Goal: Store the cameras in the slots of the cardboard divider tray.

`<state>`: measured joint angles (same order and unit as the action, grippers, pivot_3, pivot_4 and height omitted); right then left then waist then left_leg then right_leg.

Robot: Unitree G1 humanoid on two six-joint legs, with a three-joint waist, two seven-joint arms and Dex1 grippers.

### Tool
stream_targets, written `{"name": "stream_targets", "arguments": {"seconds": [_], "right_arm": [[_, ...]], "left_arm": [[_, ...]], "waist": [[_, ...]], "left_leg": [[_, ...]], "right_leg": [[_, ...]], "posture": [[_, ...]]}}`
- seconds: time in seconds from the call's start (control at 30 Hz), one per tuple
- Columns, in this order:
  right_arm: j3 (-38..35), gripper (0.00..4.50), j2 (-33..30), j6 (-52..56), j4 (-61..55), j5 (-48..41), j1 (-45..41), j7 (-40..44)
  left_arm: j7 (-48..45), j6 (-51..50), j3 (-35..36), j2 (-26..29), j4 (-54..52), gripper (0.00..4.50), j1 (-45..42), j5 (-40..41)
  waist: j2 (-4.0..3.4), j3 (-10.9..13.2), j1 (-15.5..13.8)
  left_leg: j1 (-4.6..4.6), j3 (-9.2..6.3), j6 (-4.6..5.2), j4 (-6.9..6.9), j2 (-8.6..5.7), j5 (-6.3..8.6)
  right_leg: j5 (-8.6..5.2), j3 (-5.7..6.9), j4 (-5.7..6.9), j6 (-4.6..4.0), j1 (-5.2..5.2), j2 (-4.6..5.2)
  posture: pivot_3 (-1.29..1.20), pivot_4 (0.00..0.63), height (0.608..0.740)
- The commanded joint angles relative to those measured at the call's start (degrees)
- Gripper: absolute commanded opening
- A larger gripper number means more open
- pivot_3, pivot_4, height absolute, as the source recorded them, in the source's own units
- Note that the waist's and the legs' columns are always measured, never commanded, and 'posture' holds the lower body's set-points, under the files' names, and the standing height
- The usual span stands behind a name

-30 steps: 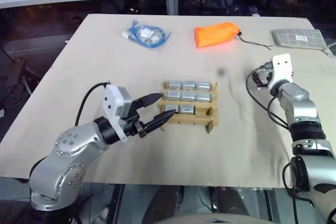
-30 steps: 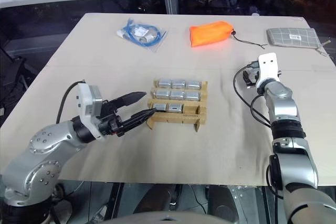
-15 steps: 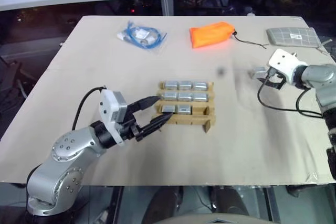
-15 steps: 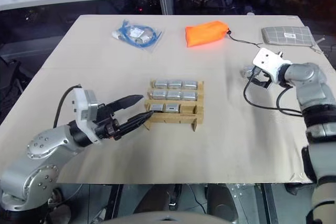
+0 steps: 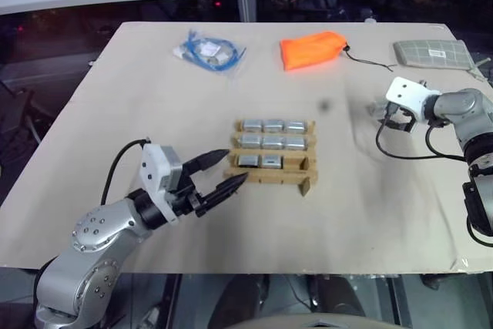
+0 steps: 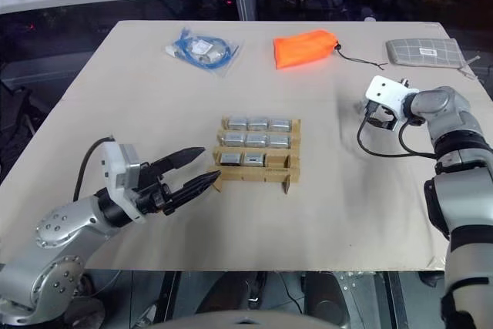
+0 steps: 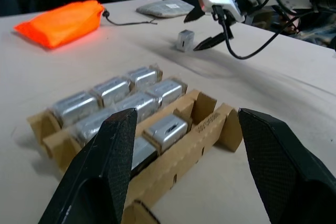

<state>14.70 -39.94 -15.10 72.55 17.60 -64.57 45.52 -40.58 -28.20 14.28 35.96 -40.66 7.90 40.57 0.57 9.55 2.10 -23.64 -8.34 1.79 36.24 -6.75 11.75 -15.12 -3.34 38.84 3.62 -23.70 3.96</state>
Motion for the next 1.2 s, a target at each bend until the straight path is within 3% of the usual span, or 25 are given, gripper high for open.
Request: {"name": "stream_targets", "arguments": {"seconds": [0.03, 0.53, 0.83, 1.2], "right_arm": [[-3.45, 4.45, -0.14, 2.05, -0.18, -2.58, -2.02, -0.12], [-15.09, 4.45, 3.06, 23.33, -1.68, -13.61, -1.53, 4.26], [-16.62, 4.45, 3.52, 24.91, -3.72, -15.66, 0.95, 6.5], [-16.44, 4.45, 4.28, 25.56, -6.21, -16.54, 2.82, 9.1]], "left_arm": [[2.25, -1.25, 1.13, 1.0, -3.47, 3.16, -1.09, 1.84], [5.69, -5.23, -0.45, 2.54, -4.12, 3.16, -5.64, 4.98], [4.97, -5.54, -2.76, 2.26, -0.66, 3.16, -9.06, 4.43], [-2.41, -1.77, 1.48, 3.97, 0.44, 3.16, -3.24, 4.9]], "waist": [[0.0, 0.0, 0.07], [-0.01, 0.0, 0.11], [-0.01, 0.0, 0.15], [-0.01, 0.0, 0.22]], "left_leg": [[0.0, 0.0, 0.0, 0.0, 0.0, 0.0], [0.0, 0.01, 0.01, 0.01, 0.0, 0.0], [-0.01, 0.02, 0.01, 0.01, 0.0, 0.0], [-0.01, 0.03, 0.01, 0.01, 0.0, 0.01]], "right_leg": [[0.0, -0.01, 0.0, 0.0, 0.0, 0.0], [0.0, -0.01, 0.0, 0.0, 0.0, 0.0], [0.0, -0.01, 0.0, 0.0, 0.0, 0.0], [0.0, -0.03, 0.01, 0.0, -0.01, 0.0]], "posture": [[0.0, 0.15, 0.74], [0.0, 0.15, 0.74], [0.0, 0.15, 0.74], [0.0, 0.15, 0.74]]}}
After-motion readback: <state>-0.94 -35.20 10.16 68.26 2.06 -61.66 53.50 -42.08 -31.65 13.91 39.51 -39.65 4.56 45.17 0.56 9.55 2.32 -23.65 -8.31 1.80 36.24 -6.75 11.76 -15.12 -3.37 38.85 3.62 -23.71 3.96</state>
